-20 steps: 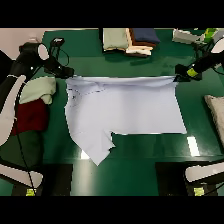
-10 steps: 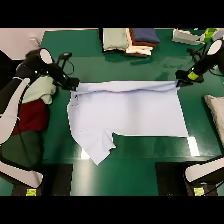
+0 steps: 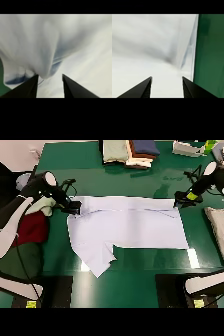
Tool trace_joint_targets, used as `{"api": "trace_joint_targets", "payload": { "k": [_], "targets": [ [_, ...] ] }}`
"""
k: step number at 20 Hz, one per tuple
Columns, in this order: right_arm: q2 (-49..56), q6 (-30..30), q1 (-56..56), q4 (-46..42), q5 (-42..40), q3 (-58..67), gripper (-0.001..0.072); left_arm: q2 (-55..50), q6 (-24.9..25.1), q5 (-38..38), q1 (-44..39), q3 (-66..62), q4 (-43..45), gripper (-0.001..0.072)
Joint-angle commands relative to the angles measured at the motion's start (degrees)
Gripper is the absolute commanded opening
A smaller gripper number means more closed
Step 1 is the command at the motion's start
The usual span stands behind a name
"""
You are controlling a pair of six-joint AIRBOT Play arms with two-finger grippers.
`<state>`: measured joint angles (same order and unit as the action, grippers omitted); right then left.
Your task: Fold the shirts.
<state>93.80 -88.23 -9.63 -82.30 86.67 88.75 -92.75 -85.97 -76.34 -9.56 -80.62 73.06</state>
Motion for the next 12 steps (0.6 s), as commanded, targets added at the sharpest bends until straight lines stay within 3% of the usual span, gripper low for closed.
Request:
{"api": "trace_joint_targets", "payload": {
  "k": [1,6,8,12],
  "targets": [
    [-5.68,0.72,-1.4,-0.31,-0.09,-1.55,0.0441,6.05,-3.63,-0.96,0.02,0.66,4.42,0.0375],
    [-20.92,2.29,-9.16,-0.44,-1.88,-20.79,0.0458,23.34,-7.28,3.45,-2.64,15.65,5.4,0.0374],
    [-26.01,2.45,-12.81,-0.44,-3.3,-30.36,0.0582,28.55,-9.51,5.62,-6.49,22.51,5.4,0.0374],
    [-31.02,2.86,-16.63,-0.22,-7.76,-45.64,0.058,31.65,-12.52,7.37,-12.85,28.3,5.42,0.0374]
  ]
}}
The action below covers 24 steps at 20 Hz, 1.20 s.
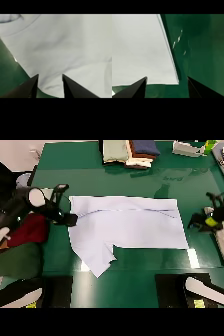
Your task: Fold the shirts.
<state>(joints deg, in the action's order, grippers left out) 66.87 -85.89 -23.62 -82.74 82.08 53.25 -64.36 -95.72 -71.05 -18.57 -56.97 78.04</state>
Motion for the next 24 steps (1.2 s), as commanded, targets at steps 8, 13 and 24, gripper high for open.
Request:
{"api": "trace_joint_targets", "payload": {
  "k": [8,13,24],
  "targets": [
    [-4.31,0.46,2.4,0.72,-7.78,-16.76,0.0512,3.26,-2.95,3.58,-5.2,4.74,0.57,0.0375],
    [-4.31,-0.2,7.87,0.07,-10.38,-16.74,0.0021,3.26,-5.64,-1.53,-5.2,4.98,3.54,0.0376],
    [-4.31,-0.17,7.93,0.2,-11.23,-16.74,0.0021,5.62,-10.71,7.96,-5.64,24.79,-10.32,0.0556]
  ]
}}
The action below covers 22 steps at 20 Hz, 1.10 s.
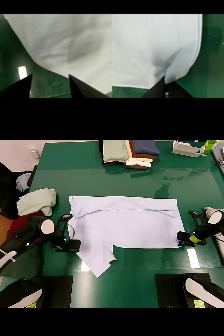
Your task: Fold the shirts.
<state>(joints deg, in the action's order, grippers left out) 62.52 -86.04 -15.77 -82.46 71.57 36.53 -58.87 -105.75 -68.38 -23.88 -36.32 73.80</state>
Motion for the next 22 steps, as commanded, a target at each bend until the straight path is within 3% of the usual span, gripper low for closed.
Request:
{"api": "trace_joint_targets", "payload": {
  "k": [1,4,5,6,8,12,14,18,22],
  "targets": [
    [0.04,-0.02,0.09,-0.11,-0.7,-0.02,0.0021,0.13,-0.72,7.43,-1.88,4.52,-6.36,0.0556],
    [0.04,-0.02,0.09,-0.07,-0.59,-0.02,0.0021,-0.28,-2.86,12.55,-8.17,4.5,-5.84,0.0553],
    [0.04,-0.02,0.09,-0.04,-0.61,-0.02,0.0021,-0.28,-3.8,13.44,-9.44,4.5,-5.07,0.0472],
    [0.02,-0.02,0.09,-0.04,-0.55,-0.02,0.0021,-0.28,-3.76,13.33,-9.86,4.5,-4.81,0.0341],
    [-0.02,-0.02,0.09,-0.07,-0.24,0.02,0.0021,-0.26,-3.61,13.2,-9.84,4.48,-4.2,0.0028],
    [-1.51,0.02,0.09,-0.17,4.83,3.26,0.002,3.41,-4.07,6.32,-9.84,1.9,1.49,0.0025],
    [-5.38,0.04,0.09,-0.26,7.21,4.22,0.0019,10.1,-7.56,0.98,-9.84,1.27,7.82,0.0024],
    [-14.91,0.04,0.04,-0.37,13.25,2.27,0.0019,21.81,-7.89,-9.88,-9.84,0.33,10.05,0.0025],
    [-19.52,-0.04,0.07,-1.64,14.49,6.56,0.0017,23.65,-6.69,-11.5,-9.81,-6.73,17.64,0.0024]
  ]
}}
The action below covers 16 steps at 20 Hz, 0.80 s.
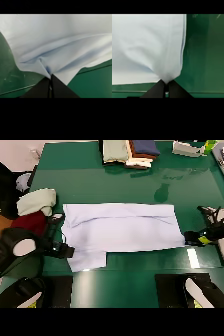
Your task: Fold the shirts.
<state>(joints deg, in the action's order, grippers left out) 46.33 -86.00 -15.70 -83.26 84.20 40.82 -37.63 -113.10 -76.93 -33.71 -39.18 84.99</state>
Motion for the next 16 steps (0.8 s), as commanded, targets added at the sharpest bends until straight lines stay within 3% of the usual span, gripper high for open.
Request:
{"api": "trace_joint_targets", "payload": {
  "k": [1,3,10,16],
  "targets": [
    [-2.78,-0.13,0.02,-0.81,1.62,3.87,0.0017,1.49,1.07,-1.38,0.02,-5.22,9.46,0.0025],
    [1.18,-0.96,0.02,-0.35,0.5,8.11,0.0018,-2.1,1.46,2.21,0.96,-7.85,15.3,0.0024],
    [24.37,-2.91,5.27,1.18,-7.43,24.48,0.0017,-25.75,14.99,20.41,16.72,-18.86,11.58,0.0025],
    [41.9,-5.7,9.38,1.25,-9.14,38.73,0.002,-37.68,15.69,26.91,21.31,-21.49,10.27,0.0026]
  ]
}}
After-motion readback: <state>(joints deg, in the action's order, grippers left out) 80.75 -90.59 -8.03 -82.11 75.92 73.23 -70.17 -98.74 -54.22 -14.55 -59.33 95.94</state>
